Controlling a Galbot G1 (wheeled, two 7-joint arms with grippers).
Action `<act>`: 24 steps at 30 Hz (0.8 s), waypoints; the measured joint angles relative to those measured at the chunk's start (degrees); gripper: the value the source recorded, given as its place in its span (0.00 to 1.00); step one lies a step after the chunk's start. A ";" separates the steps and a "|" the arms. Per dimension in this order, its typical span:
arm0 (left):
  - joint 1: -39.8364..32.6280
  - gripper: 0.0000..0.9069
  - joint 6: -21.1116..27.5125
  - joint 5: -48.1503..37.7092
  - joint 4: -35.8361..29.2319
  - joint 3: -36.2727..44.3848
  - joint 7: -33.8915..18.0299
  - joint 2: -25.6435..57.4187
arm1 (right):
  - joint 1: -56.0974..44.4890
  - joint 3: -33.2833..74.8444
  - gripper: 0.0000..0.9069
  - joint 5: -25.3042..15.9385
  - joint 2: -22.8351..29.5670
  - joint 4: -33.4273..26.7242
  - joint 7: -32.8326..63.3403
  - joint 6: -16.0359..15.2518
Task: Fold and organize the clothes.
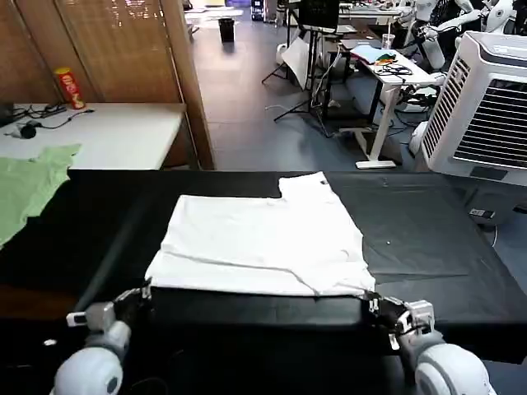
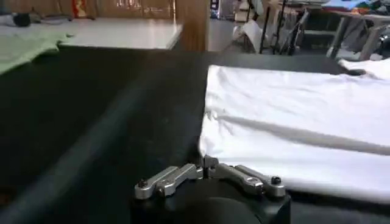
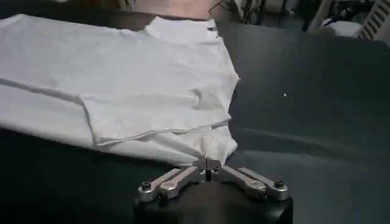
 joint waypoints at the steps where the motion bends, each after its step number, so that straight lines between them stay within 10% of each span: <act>1: 0.87 0.00 -0.01 0.07 -0.34 -0.26 -0.02 -0.03 | -0.25 0.00 0.18 -0.09 -0.05 0.26 0.01 -0.08; 2: 1.72 0.31 -0.01 0.24 -0.79 -0.49 -0.09 -0.15 | -0.50 0.00 0.97 -0.13 -0.12 0.51 -0.01 -0.12; 3: 2.35 0.87 0.01 0.33 -1.18 -0.70 -0.22 -0.28 | -0.68 0.03 0.97 -0.29 -0.18 0.68 -0.04 -0.12; 4: 2.93 0.97 0.11 0.36 -1.51 -0.89 -0.36 -0.37 | -0.90 0.03 0.97 -0.45 -0.20 0.95 -0.05 -0.09; 16: 8.87 0.97 2.95 2.84 -5.89 -3.19 -2.39 -1.37 | -1.75 3.14 0.97 2.77 -1.88 6.63 -0.02 -1.05; 24: 6.78 0.97 2.81 1.68 -7.52 -5.90 -2.13 -0.28 | 10.39 3.13 0.97 6.11 -3.82 0.92 1.11 4.18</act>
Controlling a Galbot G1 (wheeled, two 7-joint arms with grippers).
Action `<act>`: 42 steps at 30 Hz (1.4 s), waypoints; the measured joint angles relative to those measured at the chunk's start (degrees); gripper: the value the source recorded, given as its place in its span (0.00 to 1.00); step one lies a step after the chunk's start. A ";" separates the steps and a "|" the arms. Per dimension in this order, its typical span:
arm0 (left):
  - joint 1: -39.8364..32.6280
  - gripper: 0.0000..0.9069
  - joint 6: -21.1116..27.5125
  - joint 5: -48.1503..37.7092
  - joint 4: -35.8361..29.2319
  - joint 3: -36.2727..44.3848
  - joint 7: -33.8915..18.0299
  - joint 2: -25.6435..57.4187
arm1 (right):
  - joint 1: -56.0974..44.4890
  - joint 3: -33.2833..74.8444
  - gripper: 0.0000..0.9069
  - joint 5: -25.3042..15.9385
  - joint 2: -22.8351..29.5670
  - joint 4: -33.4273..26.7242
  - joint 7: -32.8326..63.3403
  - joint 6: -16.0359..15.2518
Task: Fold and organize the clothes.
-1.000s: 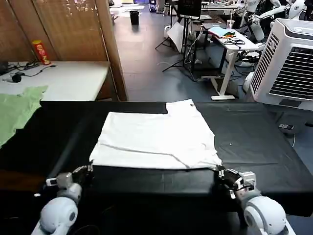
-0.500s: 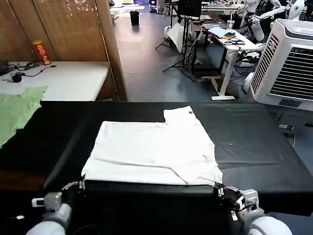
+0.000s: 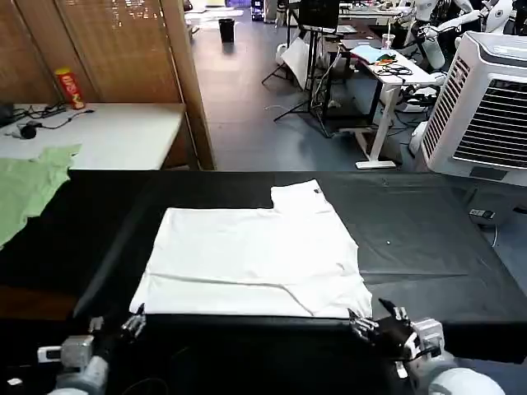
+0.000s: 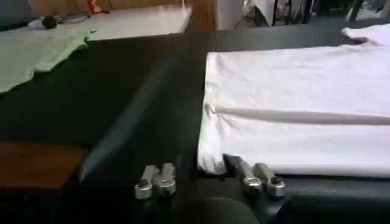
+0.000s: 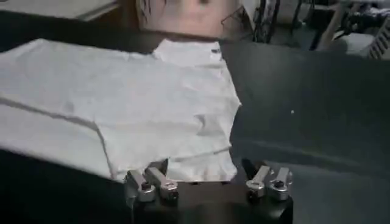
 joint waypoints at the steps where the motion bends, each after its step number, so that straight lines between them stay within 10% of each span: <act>1: -1.19 0.97 -0.04 -0.97 0.30 -0.02 0.01 0.37 | 2.46 -0.72 0.97 0.93 0.01 -1.72 0.53 0.13; 24: -53.42 0.97 2.13 -15.03 38.33 23.88 2.73 3.50 | 56.53 -25.30 0.97 -2.75 12.03 -56.66 -3.57 1.72; 39: -65.00 0.97 5.10 -14.68 54.32 29.29 3.50 1.15 | 64.24 -28.15 0.97 -6.17 20.31 -75.33 -5.34 -1.03; 42: -64.77 0.55 5.24 -14.41 54.92 29.37 4.85 1.14 | 64.43 -27.75 0.97 -6.31 20.81 -76.38 -5.90 -0.81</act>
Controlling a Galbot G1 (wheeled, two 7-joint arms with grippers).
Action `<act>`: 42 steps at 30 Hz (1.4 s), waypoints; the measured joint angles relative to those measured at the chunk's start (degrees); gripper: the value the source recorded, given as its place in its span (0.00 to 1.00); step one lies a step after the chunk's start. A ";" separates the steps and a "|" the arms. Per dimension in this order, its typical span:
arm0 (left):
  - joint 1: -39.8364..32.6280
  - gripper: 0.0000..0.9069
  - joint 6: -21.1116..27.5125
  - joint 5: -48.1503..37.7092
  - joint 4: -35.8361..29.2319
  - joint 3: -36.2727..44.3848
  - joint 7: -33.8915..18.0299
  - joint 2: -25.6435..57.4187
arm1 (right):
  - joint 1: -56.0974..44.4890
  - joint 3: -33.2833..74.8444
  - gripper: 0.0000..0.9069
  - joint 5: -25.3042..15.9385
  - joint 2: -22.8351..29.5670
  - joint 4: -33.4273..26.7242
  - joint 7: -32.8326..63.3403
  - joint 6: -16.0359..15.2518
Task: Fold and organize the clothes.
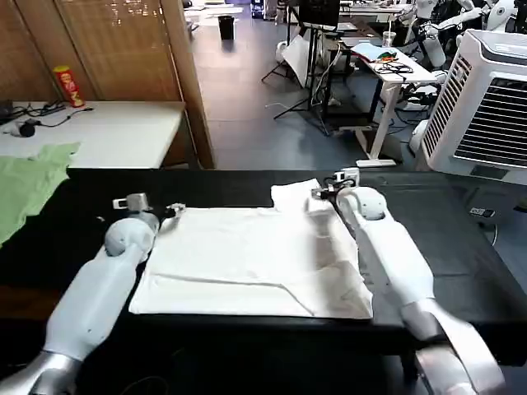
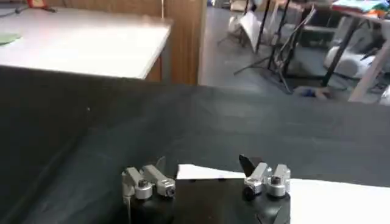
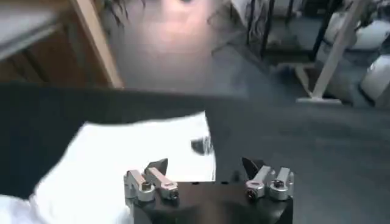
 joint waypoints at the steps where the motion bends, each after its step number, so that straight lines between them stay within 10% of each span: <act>1: 0.02 0.27 -0.05 0.14 0.24 0.03 0.48 0.00 | 0.00 0.19 0.97 -0.17 0.16 -0.25 -0.36 0.10; 8: -0.16 0.00 -0.71 0.94 1.85 -0.13 2.16 -0.36 | -0.44 1.33 0.06 -0.64 0.80 -0.61 -0.72 0.19; 24: 0.57 0.00 -1.86 1.70 0.91 -1.16 2.63 -0.34 | -4.11 2.29 0.00 0.31 -0.97 5.79 -1.58 5.17; 32: 2.60 0.00 -2.29 1.37 -2.58 -2.91 1.99 1.14 | -9.47 2.84 0.00 4.29 -7.01 19.48 -1.18 5.34; 42: 12.88 0.00 -2.16 -3.73 -17.54 -6.86 -0.82 7.57 | -22.79 6.22 0.00 9.74 -17.72 41.01 0.13 -1.50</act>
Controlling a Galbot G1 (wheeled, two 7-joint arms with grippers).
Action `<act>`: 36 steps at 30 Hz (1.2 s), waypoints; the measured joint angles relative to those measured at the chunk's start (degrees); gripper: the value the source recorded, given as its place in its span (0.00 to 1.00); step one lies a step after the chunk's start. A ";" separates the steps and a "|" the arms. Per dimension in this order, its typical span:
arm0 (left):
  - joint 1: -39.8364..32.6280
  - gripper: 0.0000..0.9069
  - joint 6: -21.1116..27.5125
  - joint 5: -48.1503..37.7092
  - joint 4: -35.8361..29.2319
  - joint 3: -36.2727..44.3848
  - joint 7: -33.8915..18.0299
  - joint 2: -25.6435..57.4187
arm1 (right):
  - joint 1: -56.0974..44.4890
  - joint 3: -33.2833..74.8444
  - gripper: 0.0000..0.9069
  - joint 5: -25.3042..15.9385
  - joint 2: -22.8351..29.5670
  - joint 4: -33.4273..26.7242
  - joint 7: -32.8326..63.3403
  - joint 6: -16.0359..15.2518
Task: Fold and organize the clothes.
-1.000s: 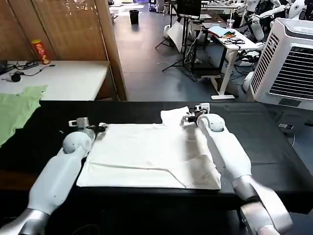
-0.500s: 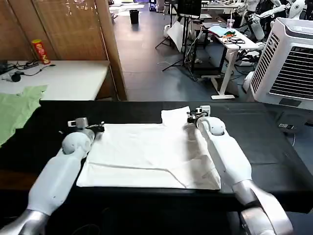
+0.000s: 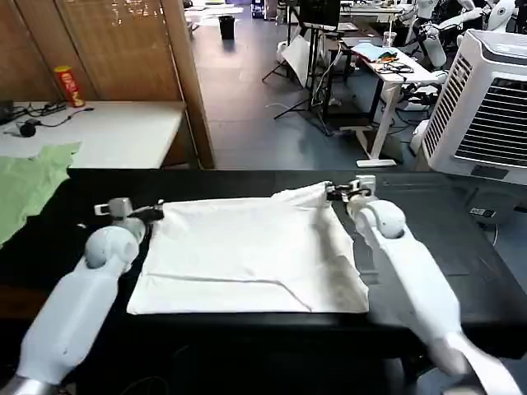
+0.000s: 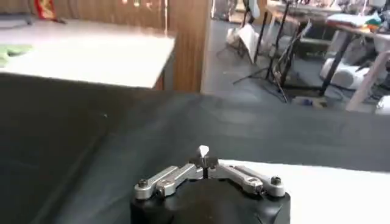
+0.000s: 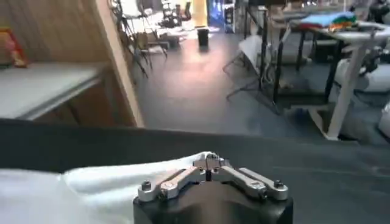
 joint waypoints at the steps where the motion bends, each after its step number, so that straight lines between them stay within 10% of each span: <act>1: 1.57 0.00 0.01 -0.39 -1.78 -0.57 -0.17 0.79 | -1.29 0.39 0.00 0.20 -0.76 1.53 0.30 -0.54; 15: 23.73 0.00 -0.29 -1.26 -21.20 -10.47 -3.95 7.05 | -16.23 4.05 0.00 2.63 -7.72 16.10 2.70 -2.98; 29: 34.59 0.02 -0.32 1.01 -24.35 -14.75 -3.64 6.24 | -24.03 5.20 0.00 2.54 -8.61 20.98 4.32 -2.97; 30: 34.81 0.33 -0.31 1.07 -24.33 -14.76 -3.67 6.16 | -24.45 5.31 0.03 2.51 -8.68 21.29 4.35 -2.97; 31: 35.03 0.97 -0.22 1.15 -24.33 -14.76 -3.86 6.07 | -24.85 5.46 0.26 2.48 -8.76 21.60 4.40 -2.97; 32: 35.19 0.97 -0.03 1.26 -24.36 -14.78 -4.03 6.00 | -25.28 5.73 0.97 2.49 -8.86 21.97 4.48 -2.97; 36: 36.21 0.97 1.04 1.77 -25.32 -15.29 -3.97 5.91 | -26.53 6.96 0.97 3.06 -9.64 23.44 5.03 -2.97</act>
